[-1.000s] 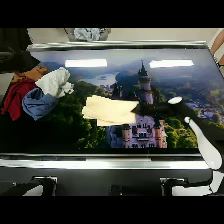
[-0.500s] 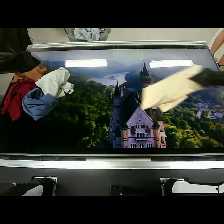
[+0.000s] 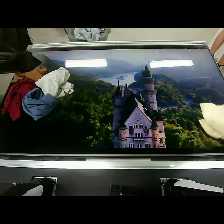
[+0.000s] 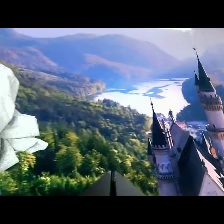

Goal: Fold the shirts.

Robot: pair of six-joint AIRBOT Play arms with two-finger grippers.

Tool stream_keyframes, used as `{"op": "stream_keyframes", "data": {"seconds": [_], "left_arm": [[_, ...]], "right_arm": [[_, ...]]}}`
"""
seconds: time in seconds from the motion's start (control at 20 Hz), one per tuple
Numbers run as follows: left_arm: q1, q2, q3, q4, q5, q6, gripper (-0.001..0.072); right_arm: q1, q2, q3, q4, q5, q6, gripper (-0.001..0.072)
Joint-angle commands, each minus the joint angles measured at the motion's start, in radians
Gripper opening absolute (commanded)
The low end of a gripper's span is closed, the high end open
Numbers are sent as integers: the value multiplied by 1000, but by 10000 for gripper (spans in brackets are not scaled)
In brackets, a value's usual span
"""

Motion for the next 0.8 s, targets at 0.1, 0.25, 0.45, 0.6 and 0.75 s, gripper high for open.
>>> {"op": "stream_keyframes", "data": {"seconds": [0.1,0.25,0.45,0.6,0.75], "left_arm": [[-26,-1,0,0,0,0,32],[-31,-1,0,0,0,0,32],[-31,-1,0,0,0,0,32],[-31,-1,0,0,0,0,32],[-31,-1,0,0,0,0,32]], "right_arm": [[-40,42,-214,-230,-42,-14,39],[-40,40,-217,-317,-93,-33,39],[-40,8,-218,-375,-125,-32,39],[-40,-26,-218,-386,-145,-32,39],[-40,-38,-232,-412,-158,6,42]]}}
